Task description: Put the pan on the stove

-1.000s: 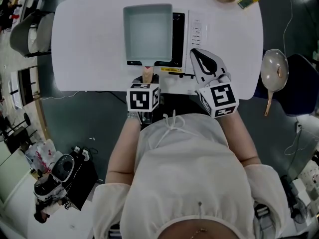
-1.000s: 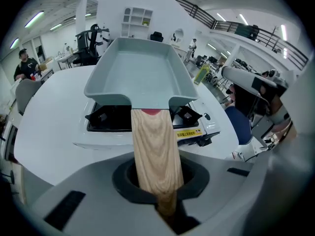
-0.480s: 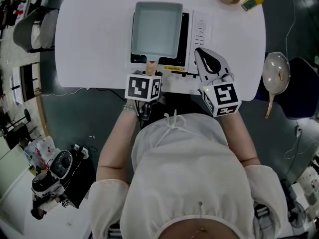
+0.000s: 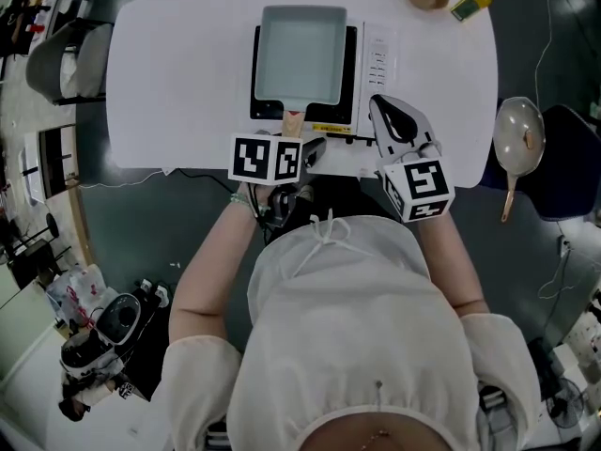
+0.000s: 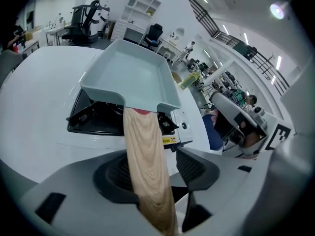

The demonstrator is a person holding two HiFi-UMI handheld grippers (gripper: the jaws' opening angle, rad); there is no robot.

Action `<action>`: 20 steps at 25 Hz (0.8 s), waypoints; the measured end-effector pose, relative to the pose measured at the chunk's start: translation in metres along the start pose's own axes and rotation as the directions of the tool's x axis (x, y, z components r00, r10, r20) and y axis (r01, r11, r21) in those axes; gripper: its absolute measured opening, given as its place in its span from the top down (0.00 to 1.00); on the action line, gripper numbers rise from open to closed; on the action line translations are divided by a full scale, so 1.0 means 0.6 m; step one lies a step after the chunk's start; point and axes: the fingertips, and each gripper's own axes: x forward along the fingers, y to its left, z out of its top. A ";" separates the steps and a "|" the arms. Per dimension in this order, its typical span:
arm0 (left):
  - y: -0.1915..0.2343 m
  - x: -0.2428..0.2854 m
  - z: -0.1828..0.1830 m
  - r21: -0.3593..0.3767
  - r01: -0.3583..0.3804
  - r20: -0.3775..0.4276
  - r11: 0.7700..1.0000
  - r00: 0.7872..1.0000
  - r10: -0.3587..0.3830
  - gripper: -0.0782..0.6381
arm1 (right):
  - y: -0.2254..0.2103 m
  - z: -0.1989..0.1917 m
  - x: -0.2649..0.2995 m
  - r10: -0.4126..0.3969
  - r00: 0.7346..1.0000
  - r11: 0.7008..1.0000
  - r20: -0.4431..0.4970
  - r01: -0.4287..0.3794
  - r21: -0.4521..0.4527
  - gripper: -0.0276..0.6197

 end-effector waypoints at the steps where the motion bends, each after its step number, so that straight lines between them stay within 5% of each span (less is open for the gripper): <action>1: -0.003 -0.003 0.000 -0.008 0.007 0.009 1.000 1.000 -0.007 0.53 | 0.002 -0.001 -0.002 -0.005 1.000 1.000 -0.001 0.005 -0.001 0.95; 9: -0.015 -0.056 0.009 0.005 0.035 0.084 0.999 0.996 -0.035 0.45 | 0.034 0.011 -0.028 -0.066 0.998 0.997 0.020 0.066 -0.027 0.95; 16: -0.025 -0.124 0.024 0.140 0.004 0.195 0.990 0.980 -0.031 0.45 | 0.069 0.050 -0.071 -0.159 0.983 0.986 0.090 0.162 -0.031 0.95; 20: -0.032 -0.176 0.029 0.249 -0.065 0.280 0.966 0.960 -0.007 0.50 | 0.105 0.057 -0.103 -0.201 0.973 0.977 0.114 0.208 -0.052 0.95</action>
